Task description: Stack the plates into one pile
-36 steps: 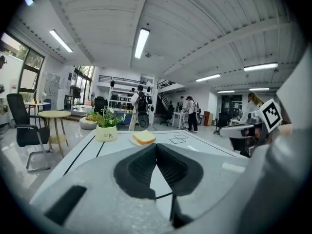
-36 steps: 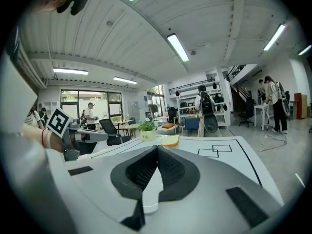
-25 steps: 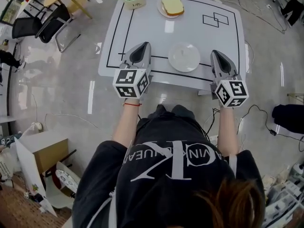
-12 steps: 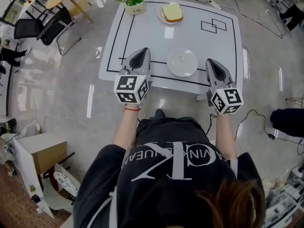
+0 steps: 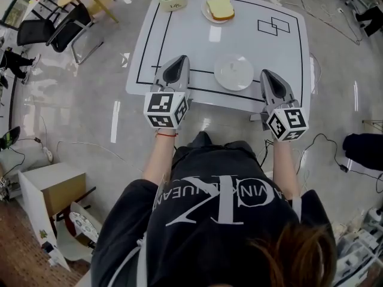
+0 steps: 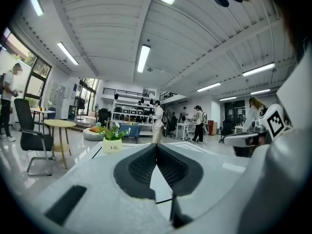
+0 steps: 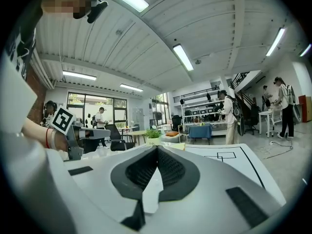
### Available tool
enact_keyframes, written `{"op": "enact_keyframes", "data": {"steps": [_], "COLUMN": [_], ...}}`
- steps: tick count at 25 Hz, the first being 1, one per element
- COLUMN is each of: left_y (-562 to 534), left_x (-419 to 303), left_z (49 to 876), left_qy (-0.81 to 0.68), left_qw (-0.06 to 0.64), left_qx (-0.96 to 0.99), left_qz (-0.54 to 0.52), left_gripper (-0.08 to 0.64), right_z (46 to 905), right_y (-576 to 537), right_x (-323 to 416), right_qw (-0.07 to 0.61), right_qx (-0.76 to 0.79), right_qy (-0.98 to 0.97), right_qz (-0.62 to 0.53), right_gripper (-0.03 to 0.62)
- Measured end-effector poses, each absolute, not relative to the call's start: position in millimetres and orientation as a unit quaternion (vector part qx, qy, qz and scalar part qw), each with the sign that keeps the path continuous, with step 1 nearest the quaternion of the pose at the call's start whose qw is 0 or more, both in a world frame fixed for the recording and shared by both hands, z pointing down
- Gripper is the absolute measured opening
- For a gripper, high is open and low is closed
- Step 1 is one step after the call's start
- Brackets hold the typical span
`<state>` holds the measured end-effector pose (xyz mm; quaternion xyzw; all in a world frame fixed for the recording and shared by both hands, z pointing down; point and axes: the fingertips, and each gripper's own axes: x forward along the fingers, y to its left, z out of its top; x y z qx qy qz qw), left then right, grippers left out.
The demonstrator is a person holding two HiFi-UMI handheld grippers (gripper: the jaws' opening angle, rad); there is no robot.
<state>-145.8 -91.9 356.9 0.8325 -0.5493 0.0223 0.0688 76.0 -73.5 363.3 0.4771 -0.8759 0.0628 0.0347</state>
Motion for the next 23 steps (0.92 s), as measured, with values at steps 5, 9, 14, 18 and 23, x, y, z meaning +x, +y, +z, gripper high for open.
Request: {"op": "enact_keyframes", "data": {"steps": [5,9,14,18,23], "left_y": [-90.3,-88.7,-87.1,-86.5,-89.3], "left_x": [-147.8,-145.2,-144.4,-145.0,-145.8], "left_z": [351.0,349.1,347.0,346.9,345.6], "left_qy": [-0.548,-0.546,-0.543,-0.543,-0.543], "left_qw": [0.054,0.038,0.028,0.027,0.024], "left_qx": [0.835,0.837,0.839,0.839,0.839], "left_qz": [0.015,0.016,0.016,0.016,0.016], "left_gripper": [0.009,0.008,0.008,0.008,0.009], "right_z": [361.1,364.1,364.0,360.7,358.0], "right_y": [-71.1,-68.9,-67.1,-68.1,-73.0], "right_x": [76.6,79.8,79.3,79.9,80.3], "right_qw": [0.035,0.036,0.035,0.031,0.027], "right_qx": [0.484,0.488,0.489,0.488,0.490], "right_qy": [-0.873,-0.870,-0.870,-0.871,-0.870], "right_qz": [0.057,0.060,0.057,0.054,0.051], "right_gripper": [0.000,0.002,0.002,0.002,0.002]}}
